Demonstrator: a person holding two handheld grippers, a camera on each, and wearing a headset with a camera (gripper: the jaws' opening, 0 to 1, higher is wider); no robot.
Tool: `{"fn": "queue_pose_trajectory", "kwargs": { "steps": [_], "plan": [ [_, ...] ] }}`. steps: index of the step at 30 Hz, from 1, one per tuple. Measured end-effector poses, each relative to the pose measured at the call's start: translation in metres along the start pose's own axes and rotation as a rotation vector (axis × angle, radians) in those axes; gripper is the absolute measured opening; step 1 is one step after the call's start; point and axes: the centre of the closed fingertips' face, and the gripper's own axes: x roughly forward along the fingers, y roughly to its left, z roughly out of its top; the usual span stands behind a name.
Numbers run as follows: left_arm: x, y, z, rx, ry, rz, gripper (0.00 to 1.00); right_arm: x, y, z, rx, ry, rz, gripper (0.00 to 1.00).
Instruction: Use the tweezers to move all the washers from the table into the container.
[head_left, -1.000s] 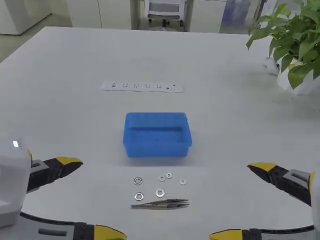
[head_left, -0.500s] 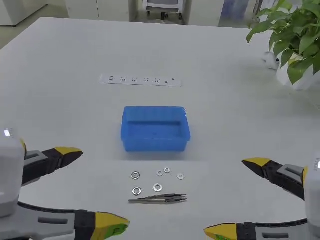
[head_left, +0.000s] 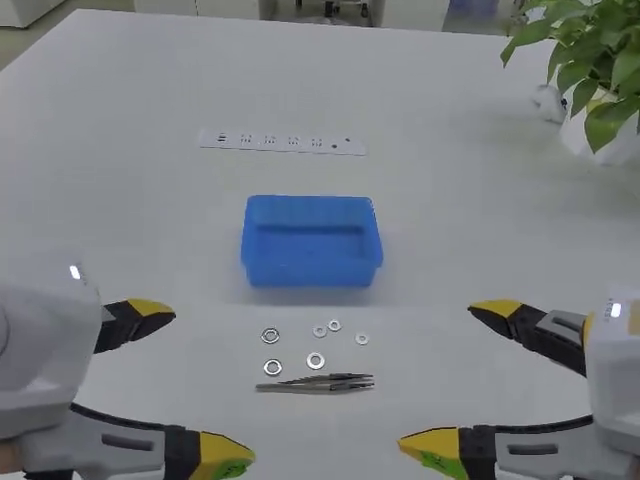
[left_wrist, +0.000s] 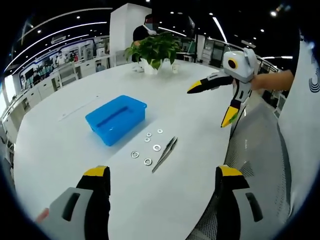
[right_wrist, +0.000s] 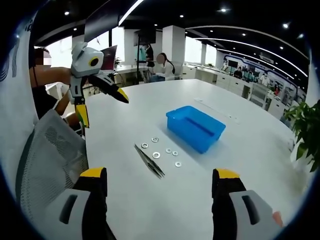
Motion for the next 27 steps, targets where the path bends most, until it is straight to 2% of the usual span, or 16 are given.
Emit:
{"fn": "queue_pose_trajectory", "kwargs": {
  "steps": [3,5,6,8,10,13,16,19,22,23,25,27],
  "plan": [
    [0.006,0.001,-0.002,0.024,0.028,-0.015,0.9,0.008,0.003,-0.002,-0.016,0.019,0.028,0.85],
    [0.007,0.005,0.002,0.026,0.033,-0.017,0.87,0.015,0.004,-0.003,-0.023,0.027,0.047,0.84],
    [0.007,0.007,0.006,0.021,0.018,-0.015,0.85,0.018,0.005,-0.004,-0.026,0.034,0.055,0.83],
    [0.01,0.01,0.019,-0.014,-0.041,-0.023,0.81,0.025,0.005,-0.004,-0.036,0.038,0.064,0.81],
    [0.015,0.013,0.021,-0.013,-0.048,-0.032,0.78,0.033,0.006,-0.003,-0.045,0.039,0.086,0.79],
    [0.025,0.011,0.015,0.003,-0.014,-0.072,0.74,0.044,0.009,-0.004,-0.061,0.058,0.117,0.76],
    [0.036,0.012,0.002,0.018,0.04,-0.094,0.73,0.053,0.01,-0.002,-0.072,0.061,0.14,0.73],
    [0.043,0.013,-0.007,0.02,0.059,-0.107,0.7,0.057,0.009,-0.002,-0.078,0.063,0.147,0.7],
    [0.048,0.01,-0.019,0.023,0.084,-0.13,0.65,0.062,0.009,-0.003,-0.083,0.074,0.158,0.62],
    [0.049,0.009,-0.021,0.034,0.09,-0.133,0.63,0.063,0.009,-0.004,-0.086,0.081,0.163,0.61],
    [0.052,0.007,-0.024,0.096,0.112,-0.143,0.62,0.068,0.012,-0.006,-0.098,0.099,0.183,0.58],
    [0.057,0.004,-0.026,0.093,0.115,-0.156,0.58,0.073,0.017,-0.009,-0.114,0.12,0.217,0.51]
  ]
}}
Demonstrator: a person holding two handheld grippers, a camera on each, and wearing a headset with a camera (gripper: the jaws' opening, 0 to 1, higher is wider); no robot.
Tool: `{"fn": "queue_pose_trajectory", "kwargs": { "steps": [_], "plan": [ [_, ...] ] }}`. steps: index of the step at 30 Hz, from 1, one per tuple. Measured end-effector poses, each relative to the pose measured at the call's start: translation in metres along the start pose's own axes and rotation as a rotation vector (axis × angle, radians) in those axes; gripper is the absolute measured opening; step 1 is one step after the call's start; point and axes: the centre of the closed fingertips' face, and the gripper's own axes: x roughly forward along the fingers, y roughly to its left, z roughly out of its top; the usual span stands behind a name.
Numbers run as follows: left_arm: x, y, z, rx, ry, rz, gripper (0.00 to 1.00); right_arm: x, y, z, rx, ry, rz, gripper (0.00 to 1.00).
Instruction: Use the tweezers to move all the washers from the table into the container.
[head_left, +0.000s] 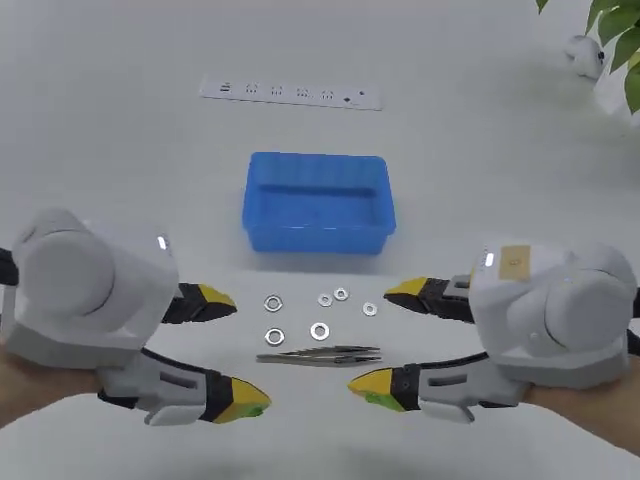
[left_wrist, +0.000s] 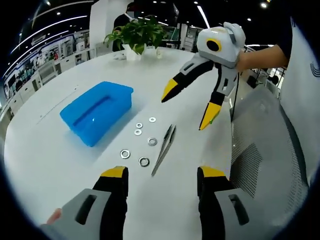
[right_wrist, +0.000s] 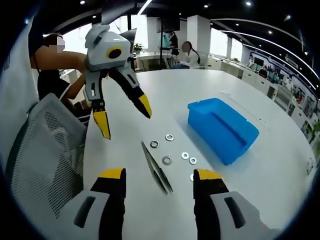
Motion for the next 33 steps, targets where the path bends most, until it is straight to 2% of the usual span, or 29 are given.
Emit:
{"fn": "queue_pose_trajectory", "kwargs": {
  "steps": [4,6,8,10,14,18,28,29,30,31,33],
  "plan": [
    [0.009,0.0,-0.006,0.004,0.023,-0.018,0.53,0.011,0.006,-0.006,-0.02,0.056,0.044,0.45],
    [0.015,0.005,-0.011,0.012,0.044,-0.009,0.52,0.019,0.008,-0.009,-0.056,0.089,0.071,0.38],
    [0.018,0.006,-0.011,0.019,0.046,-0.013,0.52,0.025,0.008,-0.009,-0.081,0.105,0.082,0.32],
    [0.021,0.006,-0.012,0.024,0.049,-0.019,0.5,0.03,0.007,-0.01,-0.094,0.122,0.093,0.31],
    [0.028,0.007,-0.018,0.037,0.082,-0.039,0.46,0.04,0.007,-0.014,-0.128,0.162,0.129,0.26],
    [0.03,0.007,-0.017,0.031,0.076,-0.05,0.43,0.045,0.01,-0.019,-0.143,0.193,0.16,0.23],
    [0.038,0.002,-0.018,0.046,0.083,-0.091,0.34,0.047,0.007,-0.027,-0.181,0.238,0.164,0.2],
    [0.039,0.002,-0.018,0.053,0.087,-0.089,0.34,0.048,0.007,-0.027,-0.183,0.24,0.164,0.19],
    [0.039,0.003,-0.016,0.074,0.073,-0.087,0.33,0.047,0.007,-0.027,-0.187,0.244,0.162,0.18],
    [0.039,0.003,-0.016,0.056,0.079,-0.09,0.32,0.048,0.005,-0.026,-0.207,0.247,0.16,0.17],
    [0.04,0.003,-0.015,0.059,0.074,-0.094,0.31,0.049,0.004,-0.027,-0.225,0.254,0.156,0.14]
  ]
}}
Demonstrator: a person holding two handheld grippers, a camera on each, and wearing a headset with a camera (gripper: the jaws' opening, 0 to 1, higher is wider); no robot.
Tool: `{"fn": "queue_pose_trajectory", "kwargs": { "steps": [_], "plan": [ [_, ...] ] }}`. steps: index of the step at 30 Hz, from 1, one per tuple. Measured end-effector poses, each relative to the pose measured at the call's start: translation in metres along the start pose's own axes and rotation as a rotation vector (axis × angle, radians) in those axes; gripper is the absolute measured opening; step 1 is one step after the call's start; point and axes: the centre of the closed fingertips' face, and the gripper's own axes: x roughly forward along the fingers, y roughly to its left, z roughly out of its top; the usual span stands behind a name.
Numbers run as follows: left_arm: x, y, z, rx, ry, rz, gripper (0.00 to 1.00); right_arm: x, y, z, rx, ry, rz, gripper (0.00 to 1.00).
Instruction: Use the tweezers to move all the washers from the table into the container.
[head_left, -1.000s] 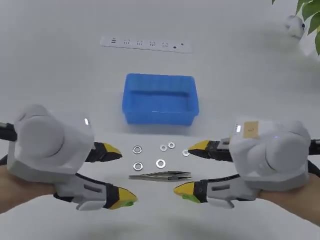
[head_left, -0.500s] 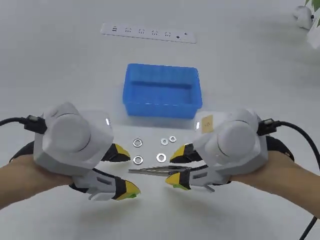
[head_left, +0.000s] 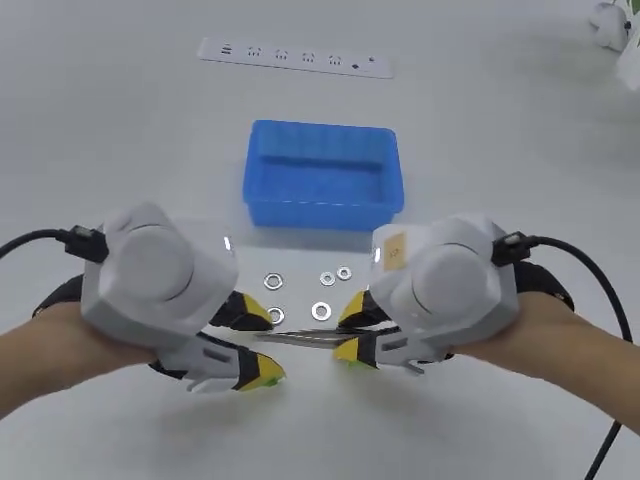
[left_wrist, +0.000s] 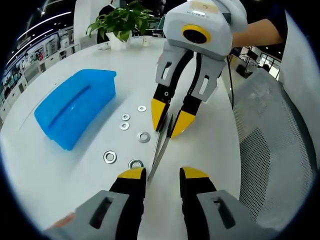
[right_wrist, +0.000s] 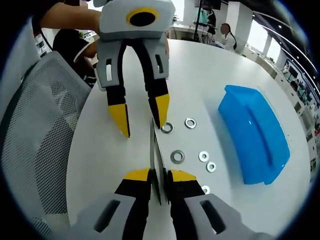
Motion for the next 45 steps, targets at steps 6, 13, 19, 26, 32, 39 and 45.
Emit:
{"fn": "queue_pose_trajectory", "kwargs": {
  "steps": [6,13,19,26,32,39,45],
  "plan": [
    [0.003,0.004,0.002,0.036,-0.006,-0.016,0.23,0.001,0.0,0.0,-0.043,0.012,-0.002,0.12],
    [0.004,0.013,0.002,0.074,-0.005,0.035,0.1,0.002,0.003,0.003,-0.069,0.016,-0.005,0.11],
    [0.003,0.012,0.001,0.067,-0.008,0.034,0.08,0.002,0.005,0.003,-0.09,0.028,-0.019,0.08],
    [0.002,0.01,0.001,0.005,-0.024,0.025,0.09,0.002,0.007,0.003,-0.108,0.012,-0.028,0.07],
    [0.0,0.005,-0.004,0.078,0.02,0.031,0.09,0.0,0.013,0.008,-0.143,-0.017,-0.047,0.06],
    [-0.002,0.002,-0.006,0.108,0.041,0.014,0.15,-0.01,0.013,0.019,-0.169,-0.058,-0.069,0.06],
    [-0.005,0.008,-0.01,0.127,0.064,0.035,0.08,-0.018,0.016,0.026,-0.175,-0.094,-0.079,0.06]
  ]
}}
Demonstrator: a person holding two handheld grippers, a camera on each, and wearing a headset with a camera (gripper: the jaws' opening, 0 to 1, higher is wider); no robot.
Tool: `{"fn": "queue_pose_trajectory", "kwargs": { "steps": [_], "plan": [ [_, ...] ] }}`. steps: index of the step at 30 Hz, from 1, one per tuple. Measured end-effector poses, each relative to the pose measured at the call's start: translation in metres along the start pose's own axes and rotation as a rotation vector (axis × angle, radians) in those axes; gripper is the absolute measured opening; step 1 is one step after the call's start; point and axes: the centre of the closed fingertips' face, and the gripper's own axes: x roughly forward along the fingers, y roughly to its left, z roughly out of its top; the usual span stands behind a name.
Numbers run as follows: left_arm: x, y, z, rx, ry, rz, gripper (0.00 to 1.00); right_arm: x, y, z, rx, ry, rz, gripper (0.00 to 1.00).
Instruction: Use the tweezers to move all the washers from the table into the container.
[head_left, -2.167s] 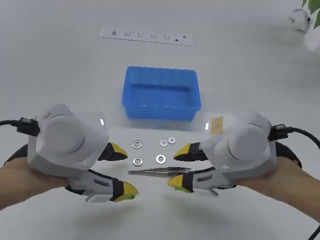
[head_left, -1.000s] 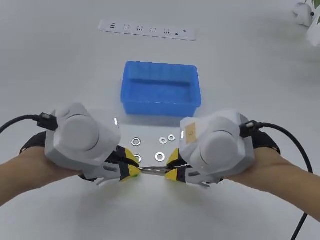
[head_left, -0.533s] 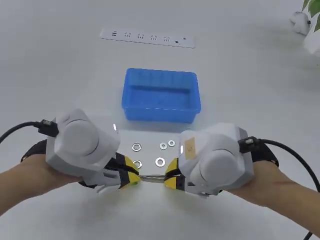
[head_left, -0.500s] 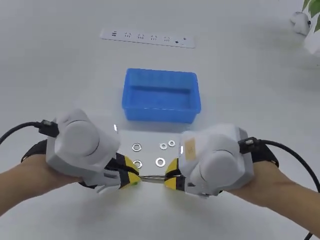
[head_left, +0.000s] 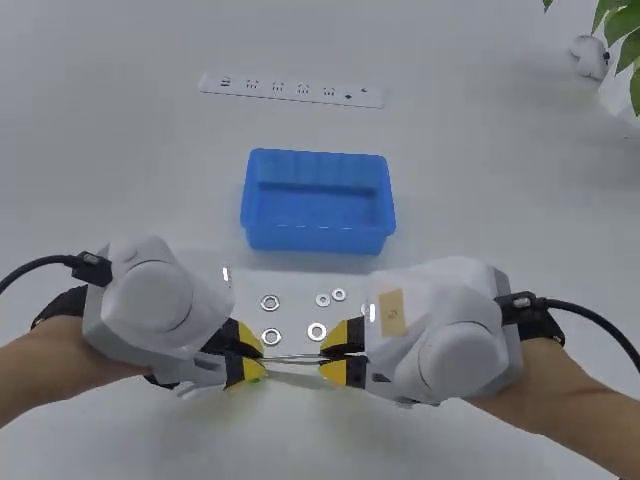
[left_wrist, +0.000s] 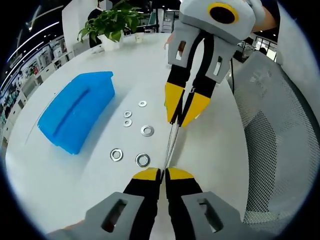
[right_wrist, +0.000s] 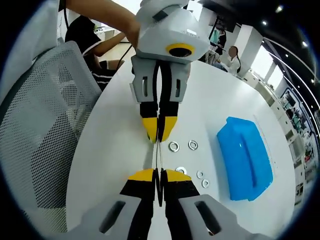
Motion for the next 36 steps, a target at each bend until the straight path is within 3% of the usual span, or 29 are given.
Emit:
{"fn": "queue_pose_trajectory", "kwargs": {
  "steps": [5,10,16,18,21,29,36],
  "plan": [
    [-0.006,-0.004,0.001,0.019,0.008,-0.012,0.07,0.0,0.002,0.003,0.001,-0.015,-0.007,0.06],
    [-0.021,-0.006,0.007,0.027,-0.016,-0.018,0.07,-0.001,0.002,0.005,-0.002,-0.029,-0.02,0.06],
    [-0.042,-0.02,0.024,0.036,-0.093,-0.064,0.07,0.0,0.008,0.004,0.031,-0.077,-0.021,0.06],
    [-0.047,-0.023,0.027,0.037,-0.107,-0.065,0.06,0.0,0.01,0.008,0.051,-0.119,-0.018,0.06],
    [-0.056,-0.027,0.04,0.013,-0.17,-0.074,0.06,0.0,0.012,0.012,0.081,-0.163,-0.016,0.06],
    [-0.066,-0.028,0.057,0.022,-0.209,-0.065,0.06,0.004,0.01,0.021,0.144,-0.25,-0.016,0.06],
    [-0.065,-0.031,0.073,0.032,-0.248,-0.06,0.06,0.007,0.008,0.025,0.164,-0.288,-0.025,0.06]
  ]
}}
